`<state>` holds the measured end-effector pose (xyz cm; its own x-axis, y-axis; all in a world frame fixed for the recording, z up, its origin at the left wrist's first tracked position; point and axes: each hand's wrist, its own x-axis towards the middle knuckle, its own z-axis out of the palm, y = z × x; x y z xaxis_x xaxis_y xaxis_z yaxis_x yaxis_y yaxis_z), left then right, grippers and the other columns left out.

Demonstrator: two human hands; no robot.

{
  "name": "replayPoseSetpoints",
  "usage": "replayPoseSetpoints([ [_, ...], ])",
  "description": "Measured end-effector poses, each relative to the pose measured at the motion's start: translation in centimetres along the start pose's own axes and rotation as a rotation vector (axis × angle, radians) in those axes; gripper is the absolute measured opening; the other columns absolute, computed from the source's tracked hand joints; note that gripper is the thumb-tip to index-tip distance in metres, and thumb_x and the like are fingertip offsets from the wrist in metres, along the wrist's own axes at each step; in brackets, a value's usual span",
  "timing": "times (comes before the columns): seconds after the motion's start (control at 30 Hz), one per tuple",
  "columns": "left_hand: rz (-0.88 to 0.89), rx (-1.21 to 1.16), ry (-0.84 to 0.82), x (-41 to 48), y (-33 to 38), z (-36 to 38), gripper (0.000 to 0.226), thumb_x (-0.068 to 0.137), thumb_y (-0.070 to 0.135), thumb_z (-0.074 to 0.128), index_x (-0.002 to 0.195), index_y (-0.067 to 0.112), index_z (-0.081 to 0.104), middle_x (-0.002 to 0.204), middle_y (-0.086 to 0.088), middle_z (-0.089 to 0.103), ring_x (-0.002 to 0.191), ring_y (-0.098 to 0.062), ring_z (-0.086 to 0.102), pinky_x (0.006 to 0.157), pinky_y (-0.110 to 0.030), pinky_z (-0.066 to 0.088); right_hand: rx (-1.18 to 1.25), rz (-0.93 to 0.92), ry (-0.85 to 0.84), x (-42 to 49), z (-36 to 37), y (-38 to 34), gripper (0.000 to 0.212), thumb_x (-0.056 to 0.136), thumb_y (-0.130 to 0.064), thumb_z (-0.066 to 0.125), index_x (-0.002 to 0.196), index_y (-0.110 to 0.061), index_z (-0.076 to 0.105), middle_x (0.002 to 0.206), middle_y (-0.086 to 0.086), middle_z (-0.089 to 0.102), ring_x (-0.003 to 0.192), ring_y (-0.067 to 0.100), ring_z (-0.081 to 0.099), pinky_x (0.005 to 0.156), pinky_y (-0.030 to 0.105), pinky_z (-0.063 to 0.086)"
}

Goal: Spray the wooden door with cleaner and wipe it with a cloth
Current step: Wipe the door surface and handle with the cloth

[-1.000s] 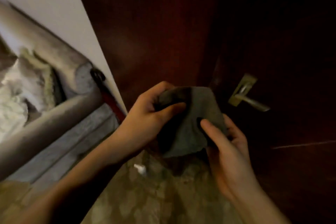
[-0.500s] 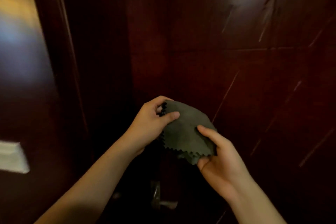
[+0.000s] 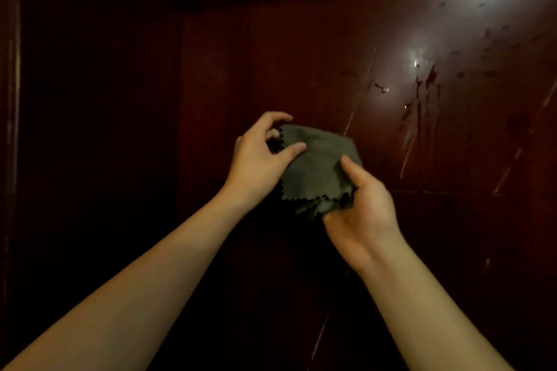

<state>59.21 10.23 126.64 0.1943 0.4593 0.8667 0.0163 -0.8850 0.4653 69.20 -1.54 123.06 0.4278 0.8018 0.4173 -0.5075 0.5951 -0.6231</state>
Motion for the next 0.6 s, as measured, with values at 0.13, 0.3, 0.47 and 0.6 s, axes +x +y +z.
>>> replayPoseSetpoints([
  [0.13, 0.210, 0.196, 0.116, 6.0, 1.2, -0.9, 0.040, 0.091, 0.032, 0.078, 0.128, 0.029, 0.062, 0.106, 0.010, 0.067, 0.103, -0.007, 0.061, 0.087, -0.011, 0.039, -0.284, -0.598, 0.012, 3.5, 3.3, -2.7, 0.026, 0.108, -0.017, 0.046, 0.113, -0.014, 0.072, 0.099, 0.000, 0.080, 0.098, 0.016, 0.075, 0.091, 0.034, 0.060],
  [0.3, 0.350, 0.619, 0.177, 12.5, 0.4, -4.0, 0.040, 0.101, 0.040, 0.057, 0.139, 0.026, 0.056, 0.141, 0.001, 0.052, 0.135, -0.021, 0.041, 0.112, -0.042, 0.033, -1.696, -1.239, 0.022, 8.9, 4.3, -2.8, 0.057, 0.105, -0.037, 0.035, 0.159, -0.018, 0.037, 0.168, 0.004, 0.029, 0.158, 0.019, 0.018, 0.123, 0.048, 0.032],
  [0.47, 0.283, 0.831, 0.255, 16.0, -2.8, -7.9, 0.052, 0.107, 0.049, 0.035, 0.154, 0.027, 0.040, 0.165, -0.005, 0.030, 0.154, -0.027, 0.023, 0.124, -0.051, 0.022, -2.216, -1.059, -0.132, 13.3, 4.5, -1.8, 0.064, 0.104, -0.064, 0.006, 0.163, -0.040, 0.006, 0.170, -0.008, -0.021, 0.154, 0.013, -0.028, 0.130, 0.046, 0.006],
  [0.6, 0.284, 0.813, 0.220, 17.0, -5.0, -9.1, 0.061, 0.106, 0.053, 0.022, 0.163, 0.030, 0.021, 0.174, -0.005, 0.007, 0.161, -0.022, 0.002, 0.131, -0.046, 0.005, -2.288, -1.183, -0.114, 15.7, 7.4, -2.3, 0.056, 0.105, -0.057, 0.004, 0.160, -0.049, 0.009, 0.171, -0.005, -0.018, 0.154, 0.022, -0.030, 0.124, 0.047, -0.018],
])
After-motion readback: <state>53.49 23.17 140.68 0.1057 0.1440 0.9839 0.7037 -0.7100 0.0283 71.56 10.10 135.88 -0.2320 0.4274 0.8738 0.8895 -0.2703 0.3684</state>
